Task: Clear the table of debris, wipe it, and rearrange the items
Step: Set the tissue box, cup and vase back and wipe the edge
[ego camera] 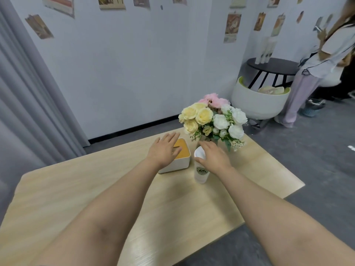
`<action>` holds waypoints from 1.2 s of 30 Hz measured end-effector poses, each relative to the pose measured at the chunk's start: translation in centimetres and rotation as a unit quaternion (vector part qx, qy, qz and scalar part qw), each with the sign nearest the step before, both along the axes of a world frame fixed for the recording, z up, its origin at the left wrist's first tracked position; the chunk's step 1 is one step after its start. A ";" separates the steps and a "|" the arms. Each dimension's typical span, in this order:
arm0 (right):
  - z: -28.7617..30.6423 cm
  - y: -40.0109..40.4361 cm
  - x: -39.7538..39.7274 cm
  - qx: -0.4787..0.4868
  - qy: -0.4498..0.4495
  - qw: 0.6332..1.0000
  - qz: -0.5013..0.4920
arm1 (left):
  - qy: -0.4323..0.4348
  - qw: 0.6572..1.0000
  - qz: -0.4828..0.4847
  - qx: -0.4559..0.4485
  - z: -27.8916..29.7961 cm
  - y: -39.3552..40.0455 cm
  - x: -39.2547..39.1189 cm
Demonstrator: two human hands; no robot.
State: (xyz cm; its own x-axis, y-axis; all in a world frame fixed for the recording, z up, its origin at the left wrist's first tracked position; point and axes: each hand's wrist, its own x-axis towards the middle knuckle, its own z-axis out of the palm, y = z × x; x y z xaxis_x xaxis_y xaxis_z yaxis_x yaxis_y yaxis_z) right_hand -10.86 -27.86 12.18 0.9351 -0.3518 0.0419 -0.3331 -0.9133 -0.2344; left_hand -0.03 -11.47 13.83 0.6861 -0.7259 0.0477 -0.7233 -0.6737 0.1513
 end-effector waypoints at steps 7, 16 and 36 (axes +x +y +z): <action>-2.8 -2.4 -0.2 0.096 0.032 0.994 -0.046 | 0.148 0.989 -0.006 0.022 -3.5 -4.0 -1.6; -4.9 -3.9 0.9 0.200 0.041 0.974 -0.099 | 0.443 0.874 0.143 -0.138 -5.6 -8.3 -0.9; -1.7 12.7 11.5 0.190 0.067 0.968 0.153 | 0.520 0.739 0.303 -0.303 -3.3 13.5 6.6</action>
State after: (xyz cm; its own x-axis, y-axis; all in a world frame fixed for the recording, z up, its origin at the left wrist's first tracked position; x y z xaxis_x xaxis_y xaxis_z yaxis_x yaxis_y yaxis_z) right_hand 0.64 -15.17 10.52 0.9859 -0.0241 -0.1656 -0.1120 -0.8305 -0.5456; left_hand 6.56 2.07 10.54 0.7703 -0.3330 -0.5438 0.4034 -0.4061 0.8200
